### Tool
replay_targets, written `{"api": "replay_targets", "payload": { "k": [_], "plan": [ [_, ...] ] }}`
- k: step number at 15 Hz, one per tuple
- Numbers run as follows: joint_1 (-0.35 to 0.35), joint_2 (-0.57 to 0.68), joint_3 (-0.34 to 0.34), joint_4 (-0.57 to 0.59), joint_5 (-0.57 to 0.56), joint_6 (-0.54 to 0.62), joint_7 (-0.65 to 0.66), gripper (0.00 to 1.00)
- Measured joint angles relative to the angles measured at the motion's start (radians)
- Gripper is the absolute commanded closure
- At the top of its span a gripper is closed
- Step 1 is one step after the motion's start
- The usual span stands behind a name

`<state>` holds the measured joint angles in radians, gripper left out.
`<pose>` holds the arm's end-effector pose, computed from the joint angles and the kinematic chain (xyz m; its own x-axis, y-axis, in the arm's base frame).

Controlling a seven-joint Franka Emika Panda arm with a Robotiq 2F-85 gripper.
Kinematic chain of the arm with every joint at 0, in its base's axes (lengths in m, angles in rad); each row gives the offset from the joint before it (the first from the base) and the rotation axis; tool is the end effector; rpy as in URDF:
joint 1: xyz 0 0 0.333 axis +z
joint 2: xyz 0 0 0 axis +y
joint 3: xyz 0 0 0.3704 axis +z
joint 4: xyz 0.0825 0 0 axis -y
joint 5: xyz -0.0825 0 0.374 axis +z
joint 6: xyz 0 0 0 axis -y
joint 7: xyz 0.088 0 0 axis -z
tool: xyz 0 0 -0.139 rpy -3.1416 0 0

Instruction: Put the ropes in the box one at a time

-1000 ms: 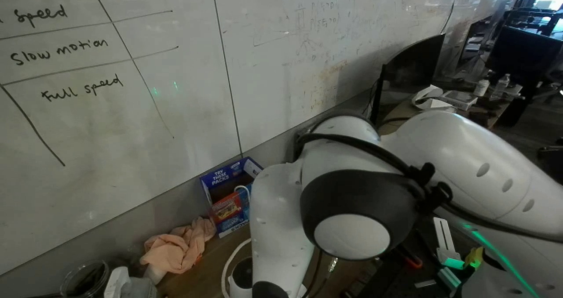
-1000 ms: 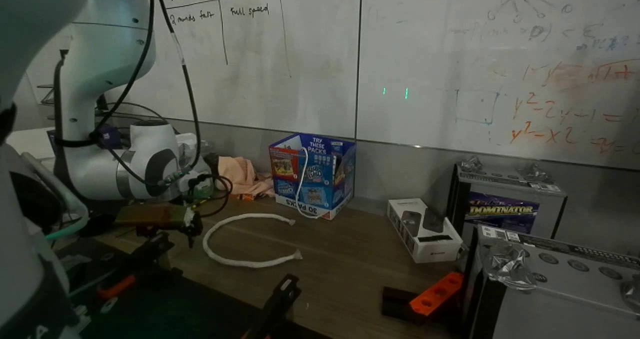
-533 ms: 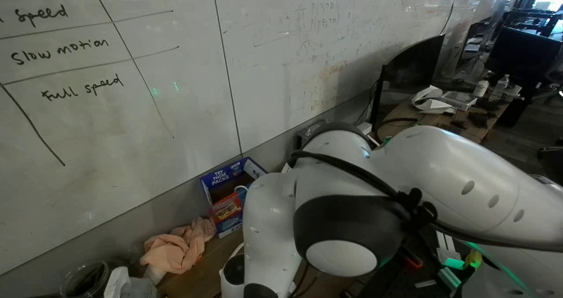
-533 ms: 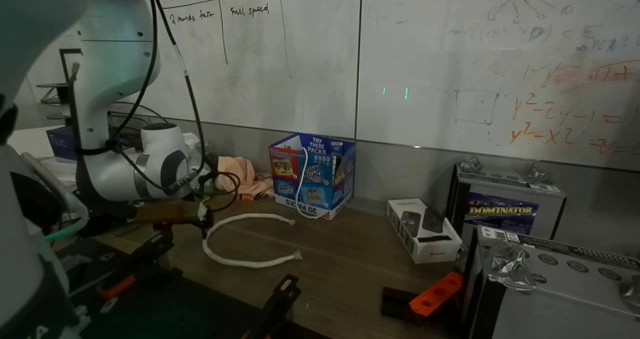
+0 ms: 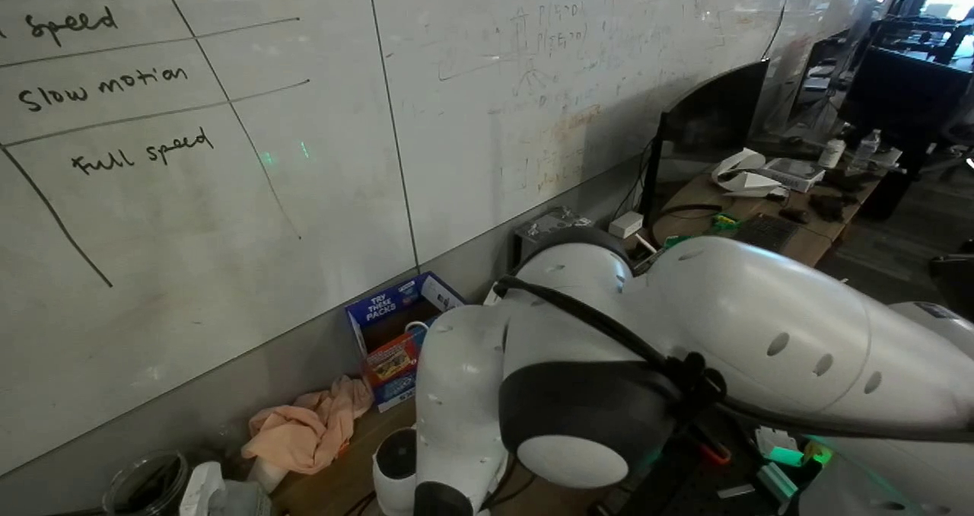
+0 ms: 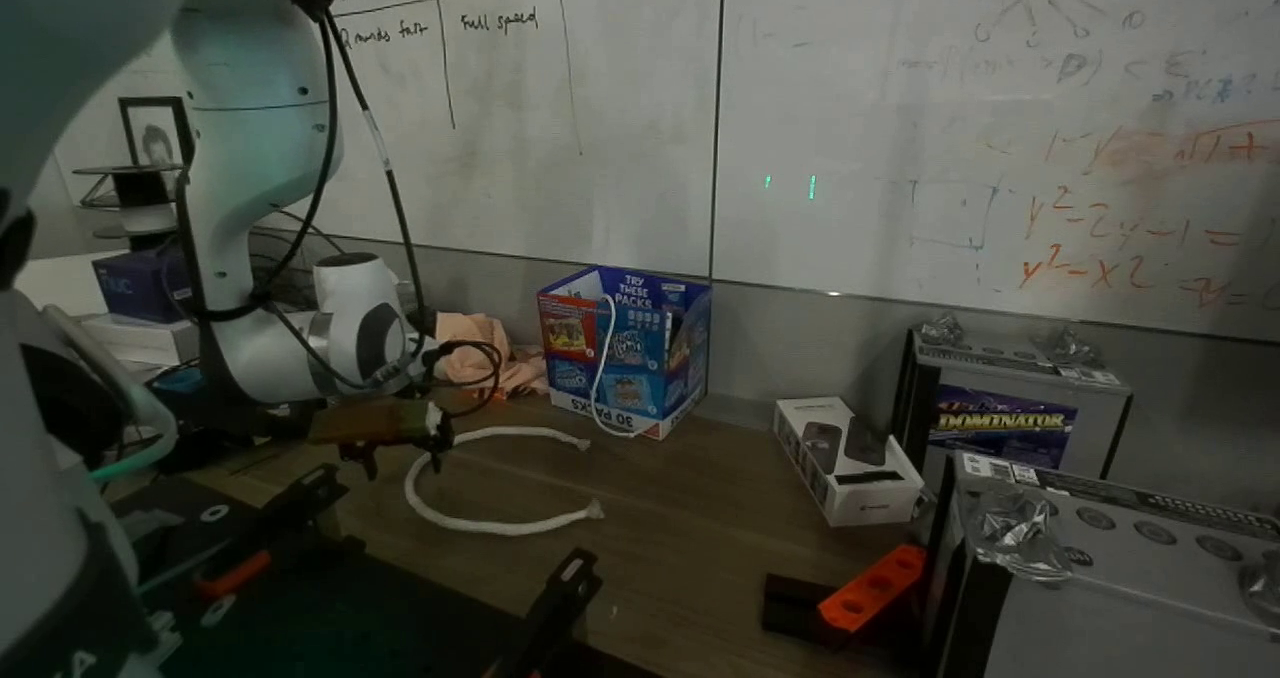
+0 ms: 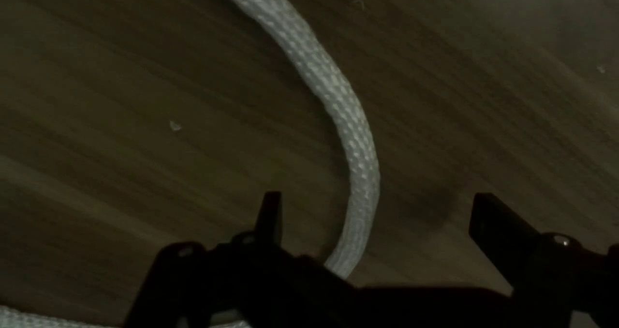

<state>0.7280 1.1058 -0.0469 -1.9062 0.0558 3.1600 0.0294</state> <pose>0.4745 0.3771 -0.0585 0.8005 0.5801 0.1509 0.5828 -0.8120 0.0302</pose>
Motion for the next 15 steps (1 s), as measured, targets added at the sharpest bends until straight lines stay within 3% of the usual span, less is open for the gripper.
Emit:
{"api": "replay_targets", "payload": {
  "k": [3, 4, 5, 13, 15],
  "plan": [
    [-0.003, 0.019, -0.006, 0.034, -0.005, -0.026, 0.000, 0.00],
    [-0.005, 0.023, -0.007, 0.044, -0.008, -0.036, 0.000, 0.25],
    [-0.007, 0.027, -0.007, 0.052, -0.010, -0.041, 0.000, 0.28],
    [-0.015, 0.036, -0.018, 0.090, -0.021, -0.060, 0.000, 0.88],
    [-0.016, 0.035, -0.028, 0.096, -0.026, -0.075, 0.000, 0.98]
  ]
}}
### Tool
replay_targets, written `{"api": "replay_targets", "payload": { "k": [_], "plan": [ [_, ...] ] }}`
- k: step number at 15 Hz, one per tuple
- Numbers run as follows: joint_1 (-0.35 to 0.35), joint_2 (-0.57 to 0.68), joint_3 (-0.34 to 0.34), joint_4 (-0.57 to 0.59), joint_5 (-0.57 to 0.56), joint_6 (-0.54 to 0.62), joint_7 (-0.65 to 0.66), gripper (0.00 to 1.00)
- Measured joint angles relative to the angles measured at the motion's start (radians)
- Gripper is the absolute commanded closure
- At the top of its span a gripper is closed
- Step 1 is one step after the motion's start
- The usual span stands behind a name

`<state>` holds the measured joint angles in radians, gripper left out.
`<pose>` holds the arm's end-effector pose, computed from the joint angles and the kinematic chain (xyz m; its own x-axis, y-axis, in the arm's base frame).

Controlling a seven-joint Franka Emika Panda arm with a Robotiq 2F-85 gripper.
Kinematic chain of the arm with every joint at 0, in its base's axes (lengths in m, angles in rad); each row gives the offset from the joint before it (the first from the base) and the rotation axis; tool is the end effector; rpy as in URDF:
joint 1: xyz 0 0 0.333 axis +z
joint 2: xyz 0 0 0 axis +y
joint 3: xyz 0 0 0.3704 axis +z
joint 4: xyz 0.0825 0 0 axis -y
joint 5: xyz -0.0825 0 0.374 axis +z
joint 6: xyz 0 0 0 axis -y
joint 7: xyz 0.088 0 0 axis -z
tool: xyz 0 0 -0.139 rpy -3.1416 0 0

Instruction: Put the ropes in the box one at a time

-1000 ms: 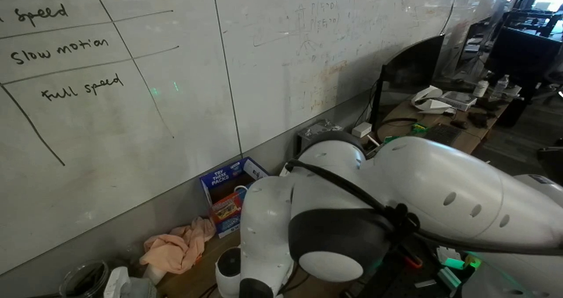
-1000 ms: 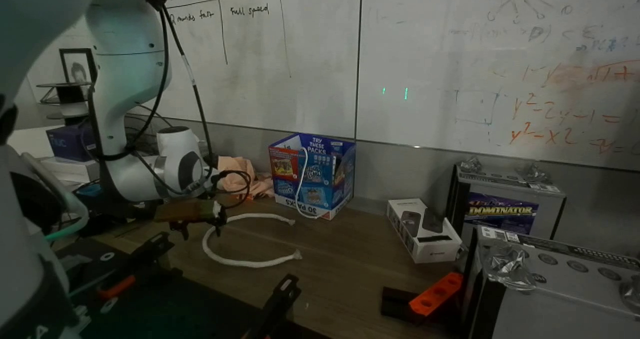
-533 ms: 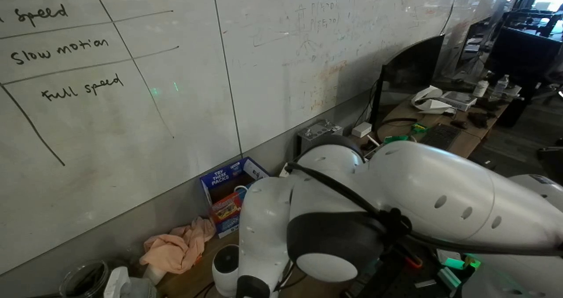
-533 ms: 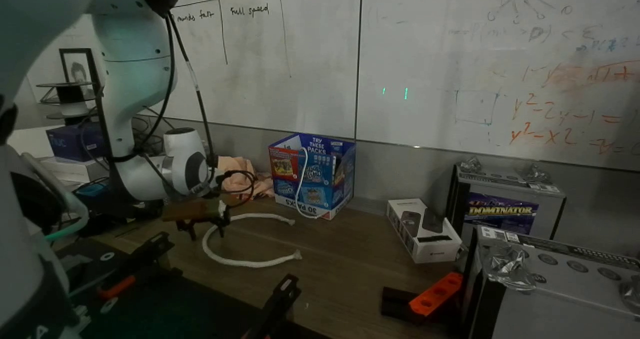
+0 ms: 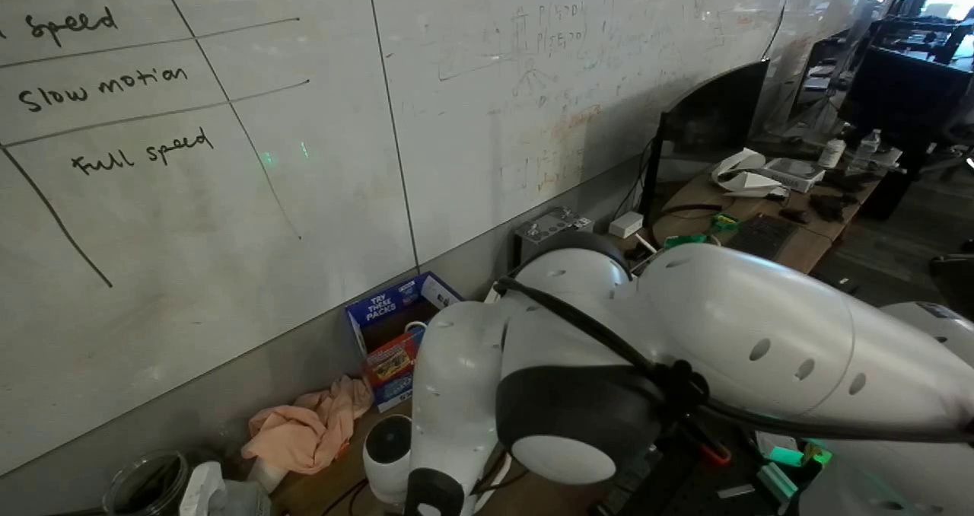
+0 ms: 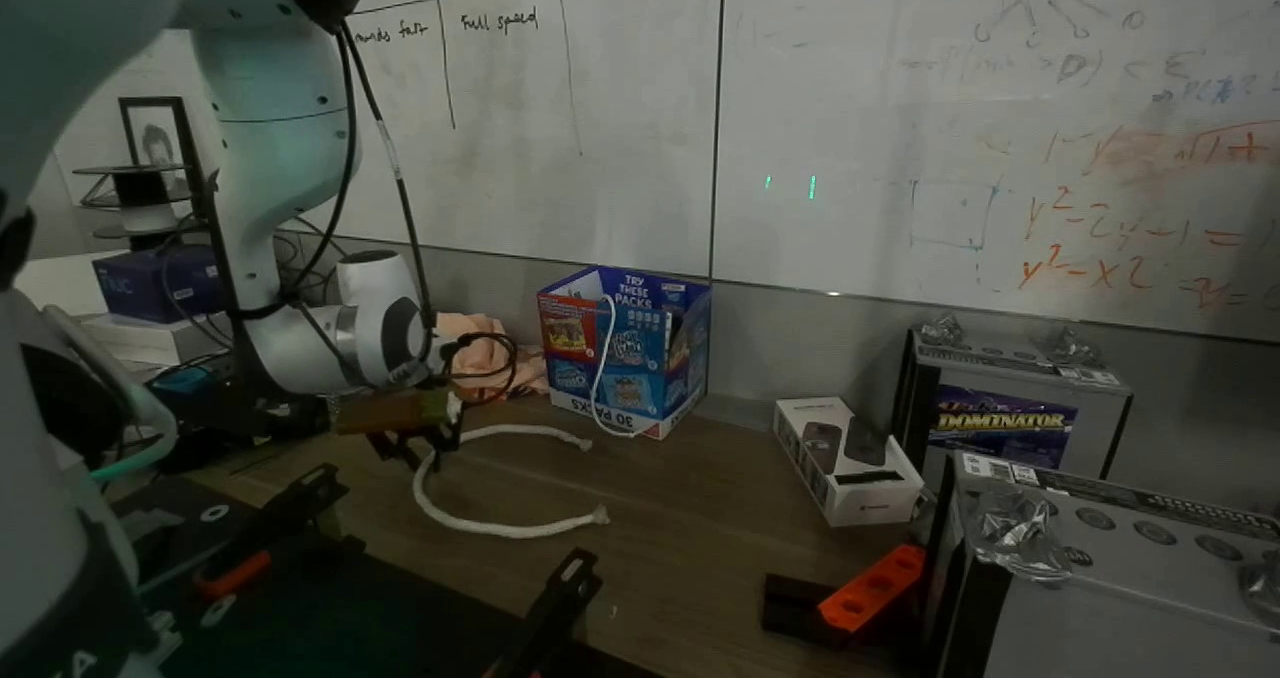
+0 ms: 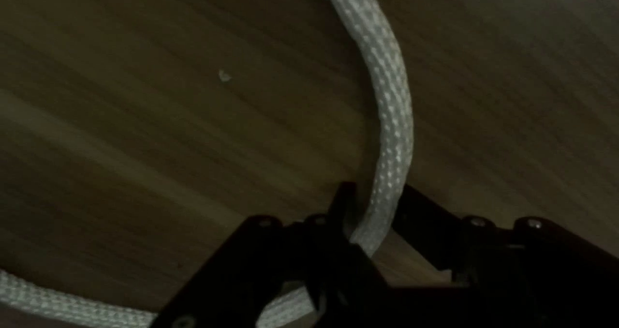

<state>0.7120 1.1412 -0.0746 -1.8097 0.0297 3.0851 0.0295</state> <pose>0.5073 0.3733 -0.0636 0.8000 0.5839 0.1382 0.5820 -0.8111 0.0580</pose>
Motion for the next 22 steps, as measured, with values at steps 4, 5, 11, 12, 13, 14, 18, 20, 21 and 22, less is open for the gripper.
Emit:
{"api": "replay_targets", "payload": {
  "k": [4, 5, 11, 12, 13, 14, 18, 20, 21, 22],
  "plan": [
    [-0.006, 0.000, -0.008, 0.018, -0.014, -0.046, 0.002, 0.96],
    [-0.009, 0.000, -0.008, 0.025, -0.017, -0.062, 0.002, 0.96],
    [-0.111, -0.056, -0.026, 0.090, -0.028, -0.167, 0.003, 0.96],
    [-0.134, -0.085, -0.035, 0.096, -0.030, -0.175, 0.006, 0.96],
    [-0.155, -0.114, -0.043, 0.100, -0.031, -0.177, 0.013, 0.96],
    [-0.174, -0.145, -0.051, 0.103, -0.033, -0.178, 0.023, 0.96],
    [-0.221, -0.274, -0.097, 0.106, -0.044, -0.180, 0.085, 0.96],
    [-0.229, -0.340, -0.124, 0.103, -0.049, -0.191, 0.122, 0.96],
    [-0.230, -0.372, -0.144, 0.104, -0.054, -0.191, 0.145, 0.96],
    [-0.229, -0.405, -0.164, 0.105, -0.064, -0.191, 0.169, 0.96]
  ]
}}
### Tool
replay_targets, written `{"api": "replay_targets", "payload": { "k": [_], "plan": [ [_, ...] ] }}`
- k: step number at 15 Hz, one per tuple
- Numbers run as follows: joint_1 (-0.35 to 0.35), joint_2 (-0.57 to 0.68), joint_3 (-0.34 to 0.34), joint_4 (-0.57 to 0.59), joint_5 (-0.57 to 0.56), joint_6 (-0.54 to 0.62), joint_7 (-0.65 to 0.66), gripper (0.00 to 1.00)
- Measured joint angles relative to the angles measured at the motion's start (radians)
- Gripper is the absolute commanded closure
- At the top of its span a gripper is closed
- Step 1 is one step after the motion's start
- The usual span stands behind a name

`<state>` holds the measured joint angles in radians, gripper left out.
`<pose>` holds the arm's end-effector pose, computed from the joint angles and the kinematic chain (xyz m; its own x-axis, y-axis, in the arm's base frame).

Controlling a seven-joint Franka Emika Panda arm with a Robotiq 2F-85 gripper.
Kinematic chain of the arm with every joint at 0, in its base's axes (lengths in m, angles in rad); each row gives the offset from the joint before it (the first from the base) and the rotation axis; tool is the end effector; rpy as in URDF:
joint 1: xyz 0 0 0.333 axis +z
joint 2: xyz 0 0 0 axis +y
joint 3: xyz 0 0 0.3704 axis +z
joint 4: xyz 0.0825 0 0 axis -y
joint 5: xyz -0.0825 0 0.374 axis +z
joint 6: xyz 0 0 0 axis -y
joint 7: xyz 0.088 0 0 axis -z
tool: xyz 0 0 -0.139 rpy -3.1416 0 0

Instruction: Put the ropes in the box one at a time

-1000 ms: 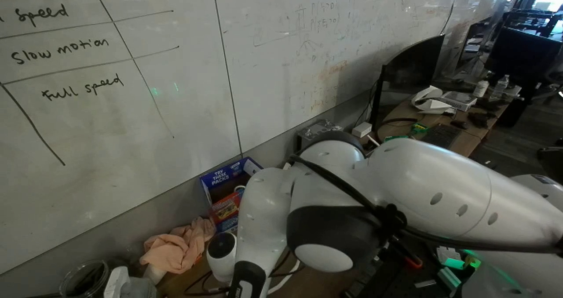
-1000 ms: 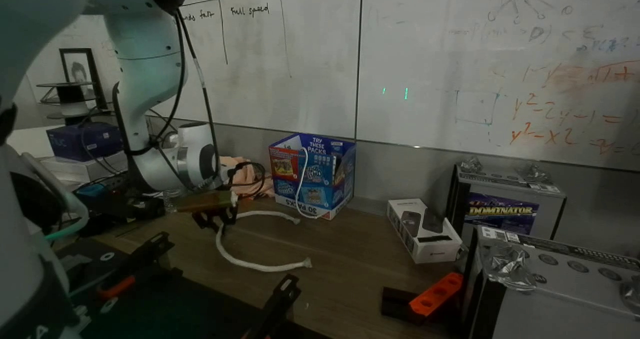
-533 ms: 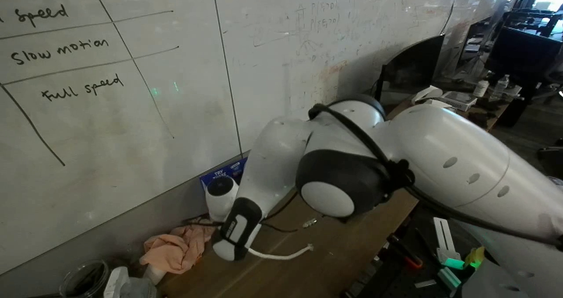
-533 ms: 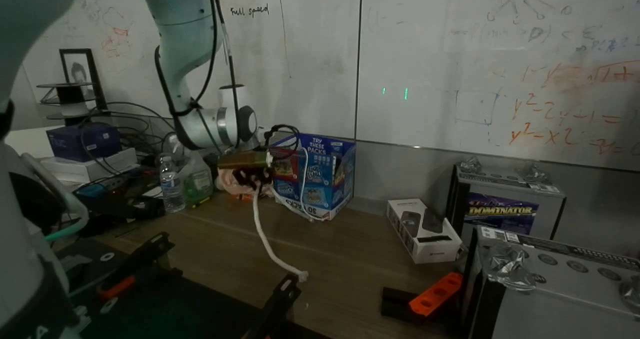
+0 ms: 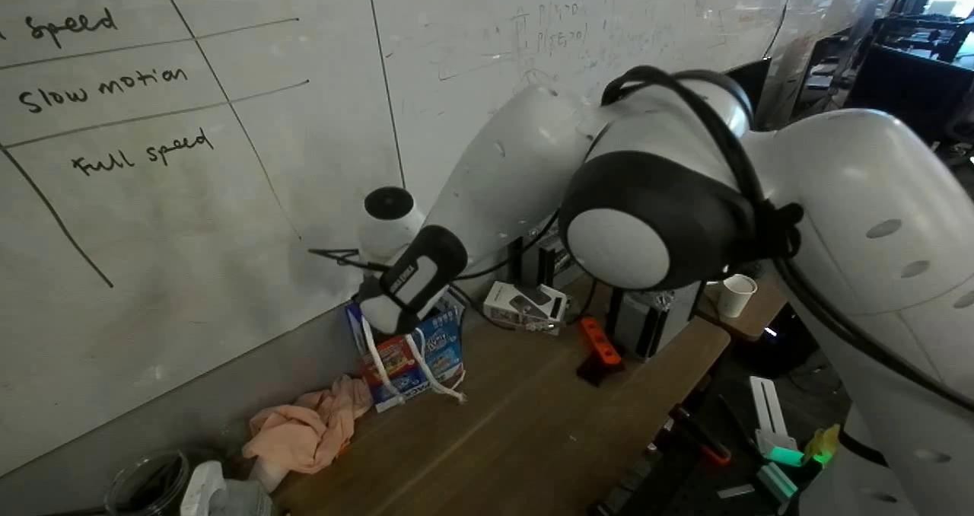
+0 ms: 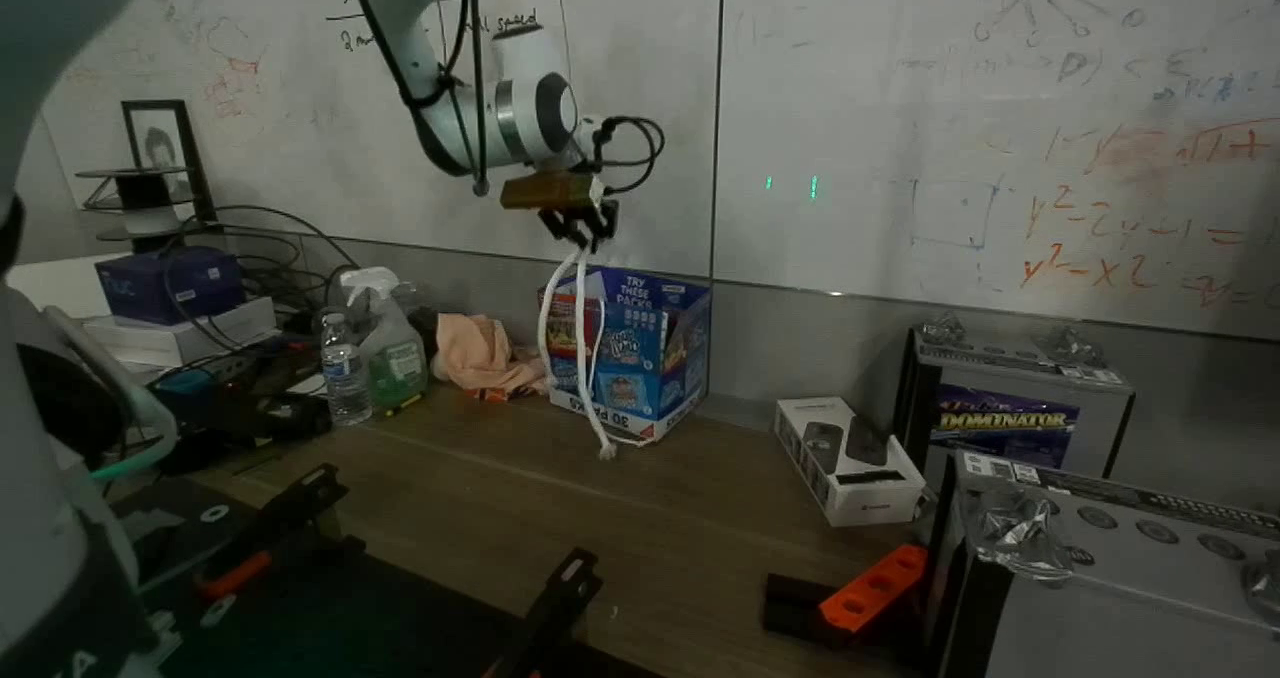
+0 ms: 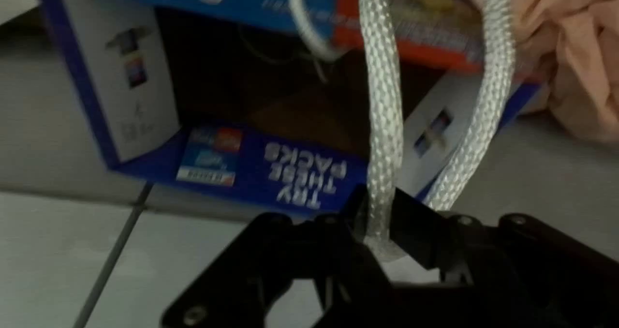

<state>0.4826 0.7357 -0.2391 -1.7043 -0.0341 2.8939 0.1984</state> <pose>0.7246 0.2142 0.2451 0.8666 0.1758 0.4670 0.1508 -0.9844 0.0907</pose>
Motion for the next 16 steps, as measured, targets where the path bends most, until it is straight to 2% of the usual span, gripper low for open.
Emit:
{"api": "replay_targets", "payload": {
  "k": [6, 11, 14, 16],
  "plan": [
    [0.007, -0.202, -0.131, 0.006, -0.130, -0.011, 0.149, 0.96],
    [0.078, -0.302, -0.257, 0.009, -0.191, -0.027, 0.224, 0.96],
    [0.111, -0.324, -0.272, 0.003, -0.196, -0.031, 0.232, 0.96],
    [0.123, -0.329, -0.256, -0.007, -0.196, -0.030, 0.229, 0.96]
  ]
}}
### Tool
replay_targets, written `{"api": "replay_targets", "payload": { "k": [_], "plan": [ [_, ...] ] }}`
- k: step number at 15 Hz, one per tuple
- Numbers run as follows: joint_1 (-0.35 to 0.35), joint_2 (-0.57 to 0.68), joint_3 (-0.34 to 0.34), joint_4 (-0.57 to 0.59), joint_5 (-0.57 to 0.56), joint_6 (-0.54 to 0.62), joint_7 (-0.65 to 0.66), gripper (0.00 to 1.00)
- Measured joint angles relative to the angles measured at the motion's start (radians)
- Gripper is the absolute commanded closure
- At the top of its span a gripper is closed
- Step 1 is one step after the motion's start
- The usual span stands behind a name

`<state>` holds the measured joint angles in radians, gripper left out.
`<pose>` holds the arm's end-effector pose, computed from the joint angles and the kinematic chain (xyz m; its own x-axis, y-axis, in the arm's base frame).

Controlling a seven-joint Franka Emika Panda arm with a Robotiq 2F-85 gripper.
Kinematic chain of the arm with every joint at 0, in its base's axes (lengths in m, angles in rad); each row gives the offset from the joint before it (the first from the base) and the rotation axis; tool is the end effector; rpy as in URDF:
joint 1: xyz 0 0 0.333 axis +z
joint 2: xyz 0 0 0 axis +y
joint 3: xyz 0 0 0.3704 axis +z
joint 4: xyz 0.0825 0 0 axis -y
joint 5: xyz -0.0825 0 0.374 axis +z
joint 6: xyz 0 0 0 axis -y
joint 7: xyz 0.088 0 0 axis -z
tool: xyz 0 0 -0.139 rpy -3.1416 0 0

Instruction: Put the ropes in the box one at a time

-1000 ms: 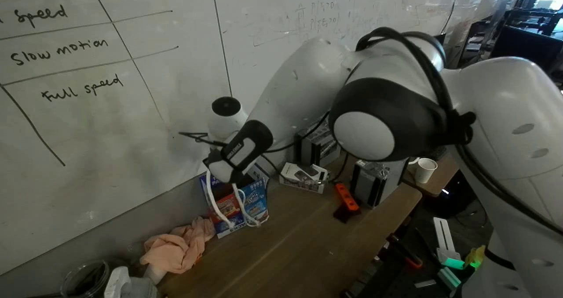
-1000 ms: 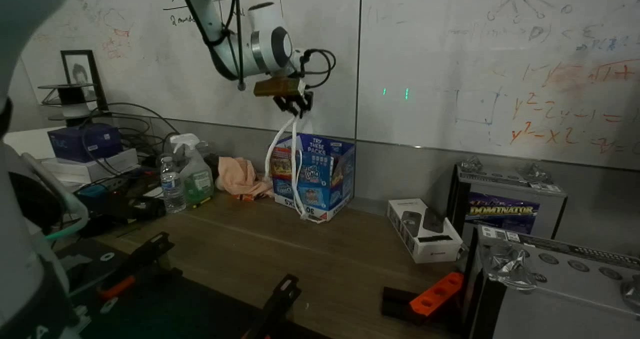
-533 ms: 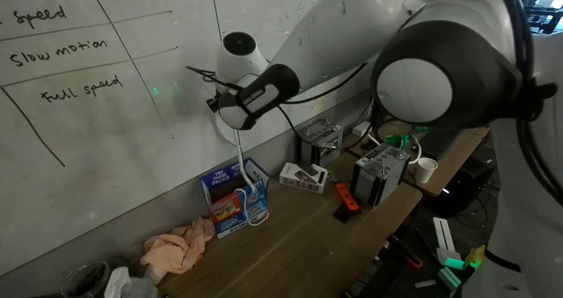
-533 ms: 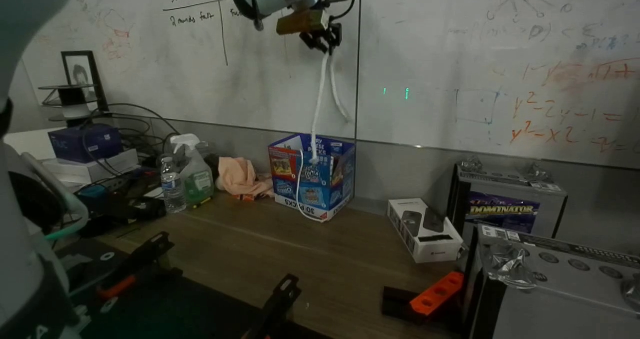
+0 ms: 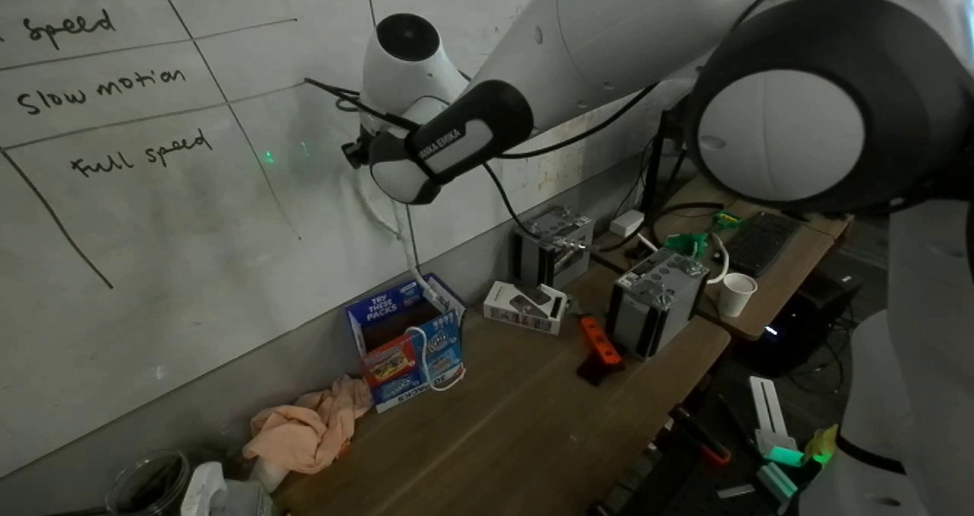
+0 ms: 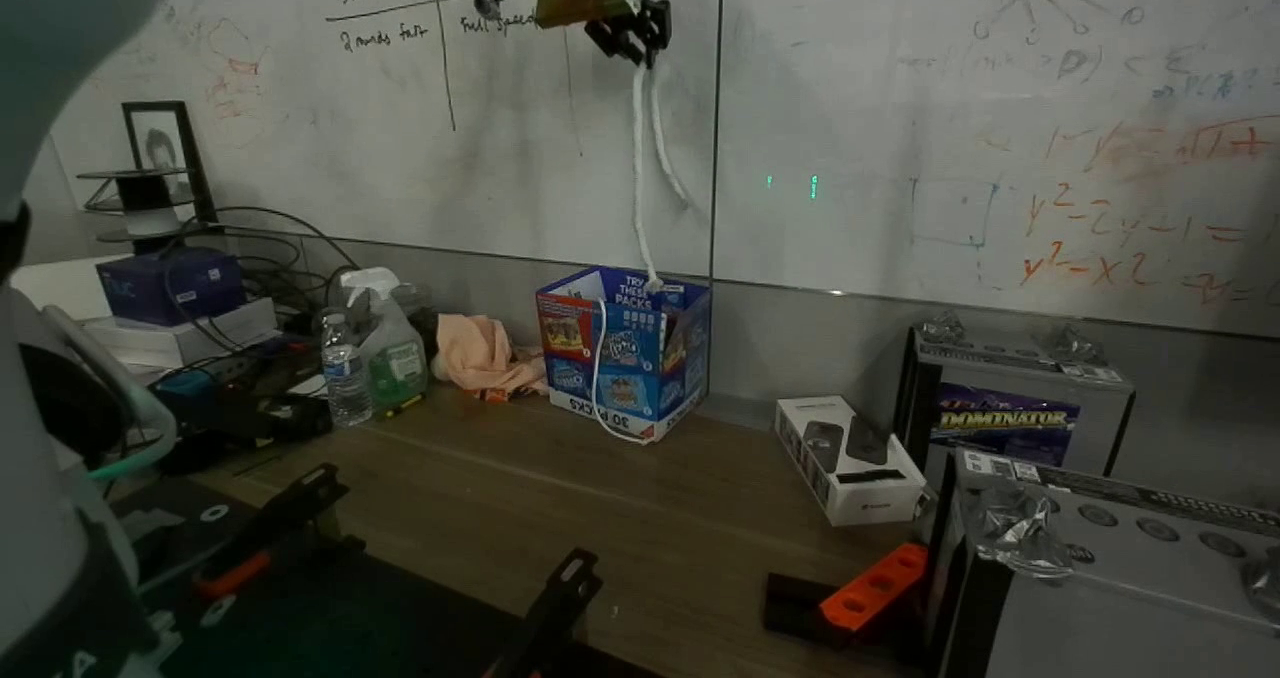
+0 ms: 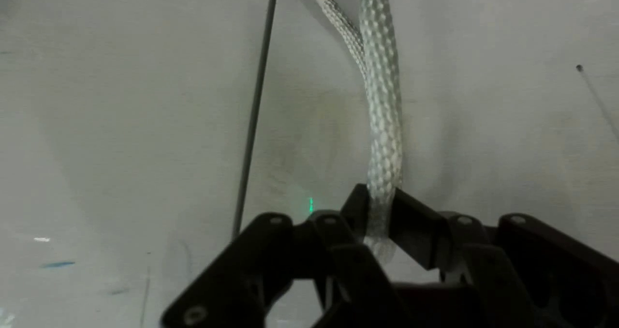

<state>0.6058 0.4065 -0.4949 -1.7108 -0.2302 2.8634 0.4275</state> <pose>0.7220 0.1492 0.5011 0.6772 0.0314 0.7351 -0.0427 -0.9957 0.0819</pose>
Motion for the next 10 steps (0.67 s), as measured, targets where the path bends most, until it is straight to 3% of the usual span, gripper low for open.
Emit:
{"api": "replay_targets", "payload": {
  "k": [2, 4, 7, 10],
  "plan": [
    [-0.014, -0.005, 0.055, -0.014, 0.004, 0.001, -0.012, 0.96],
    [-0.076, -0.015, 0.165, -0.033, 0.004, 0.003, -0.038, 0.96],
    [-0.207, -0.019, 0.352, -0.052, 0.055, 0.006, -0.158, 0.96],
    [-0.344, -0.017, 0.524, -0.059, 0.175, -0.006, -0.362, 0.96]
  ]
}}
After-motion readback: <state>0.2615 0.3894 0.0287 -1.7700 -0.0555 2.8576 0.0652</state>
